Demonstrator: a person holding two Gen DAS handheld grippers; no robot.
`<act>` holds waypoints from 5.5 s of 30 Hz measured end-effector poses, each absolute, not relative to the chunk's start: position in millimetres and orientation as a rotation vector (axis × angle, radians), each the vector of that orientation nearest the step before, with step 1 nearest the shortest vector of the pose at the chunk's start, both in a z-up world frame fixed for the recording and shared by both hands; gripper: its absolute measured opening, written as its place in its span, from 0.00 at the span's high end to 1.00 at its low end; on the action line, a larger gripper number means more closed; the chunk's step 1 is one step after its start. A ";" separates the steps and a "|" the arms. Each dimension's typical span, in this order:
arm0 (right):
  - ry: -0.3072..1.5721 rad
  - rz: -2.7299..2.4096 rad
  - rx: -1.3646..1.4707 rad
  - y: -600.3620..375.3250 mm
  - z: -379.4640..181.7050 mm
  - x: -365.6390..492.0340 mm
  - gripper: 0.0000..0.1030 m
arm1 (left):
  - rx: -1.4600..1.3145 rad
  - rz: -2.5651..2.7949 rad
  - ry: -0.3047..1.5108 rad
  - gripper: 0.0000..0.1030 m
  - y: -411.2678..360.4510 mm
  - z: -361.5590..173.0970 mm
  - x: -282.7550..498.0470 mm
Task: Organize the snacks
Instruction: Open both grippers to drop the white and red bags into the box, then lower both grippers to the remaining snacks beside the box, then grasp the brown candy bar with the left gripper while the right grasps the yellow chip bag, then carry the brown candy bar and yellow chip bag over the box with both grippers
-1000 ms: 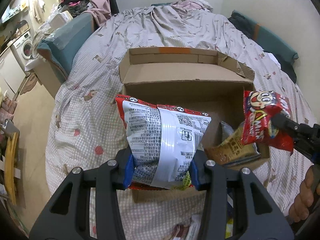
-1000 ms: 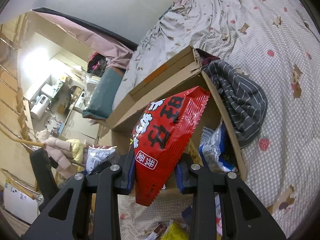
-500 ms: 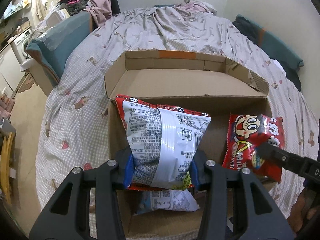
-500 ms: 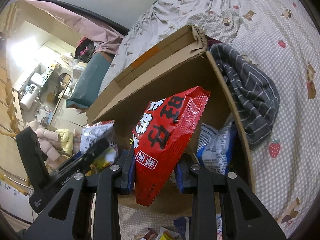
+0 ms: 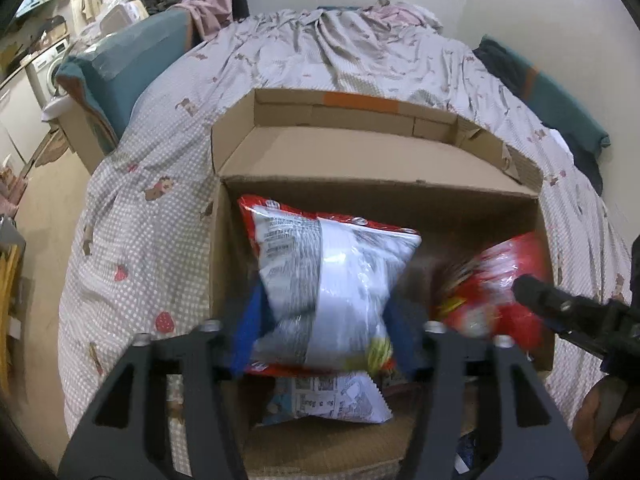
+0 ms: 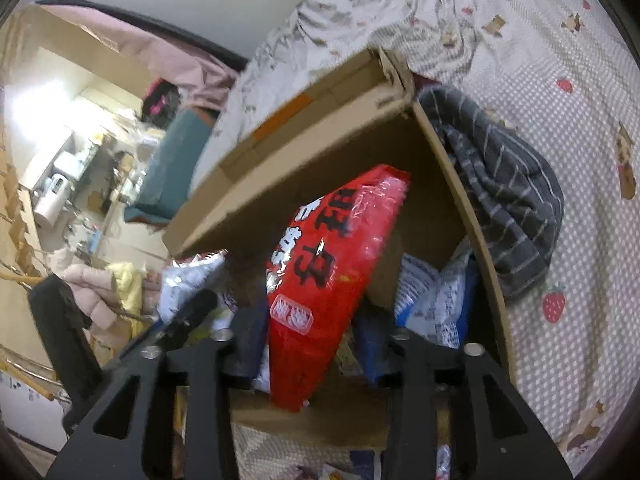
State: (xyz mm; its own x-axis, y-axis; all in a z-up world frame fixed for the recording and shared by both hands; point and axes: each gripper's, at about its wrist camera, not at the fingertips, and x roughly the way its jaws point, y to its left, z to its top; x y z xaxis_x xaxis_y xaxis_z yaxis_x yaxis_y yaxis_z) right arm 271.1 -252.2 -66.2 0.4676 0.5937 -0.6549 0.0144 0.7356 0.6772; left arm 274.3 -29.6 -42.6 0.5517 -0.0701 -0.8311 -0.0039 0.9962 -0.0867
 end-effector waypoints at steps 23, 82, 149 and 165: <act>1.003 0.427 0.664 -257.3 -40.3 254.6 0.13 | -0.034 -0.087 0.840 0.13 -27.3 -2.9 233.8; 1.116 0.303 0.566 -275.4 -59.5 107.9 0.13 | 0.154 -0.219 1.448 0.71 -52.3 -146.6 105.1; 0.979 0.469 0.498 -252.9 -3.2 148.7 0.52 | -0.093 -0.060 0.978 0.87 9.8 19.8 144.3; 0.985 0.381 0.508 -261.4 -19.5 239.9 0.52 | -0.048 -0.108 1.013 0.87 -31.7 -4.0 222.6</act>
State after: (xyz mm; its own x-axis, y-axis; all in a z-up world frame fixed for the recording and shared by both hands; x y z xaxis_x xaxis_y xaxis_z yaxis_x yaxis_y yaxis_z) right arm 239.9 -261.4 -19.5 0.5030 0.5226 -0.6884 -0.0767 0.8204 0.5667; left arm 222.6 -31.7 -4.0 0.5247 -0.1123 -0.8438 0.0679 0.9936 -0.0900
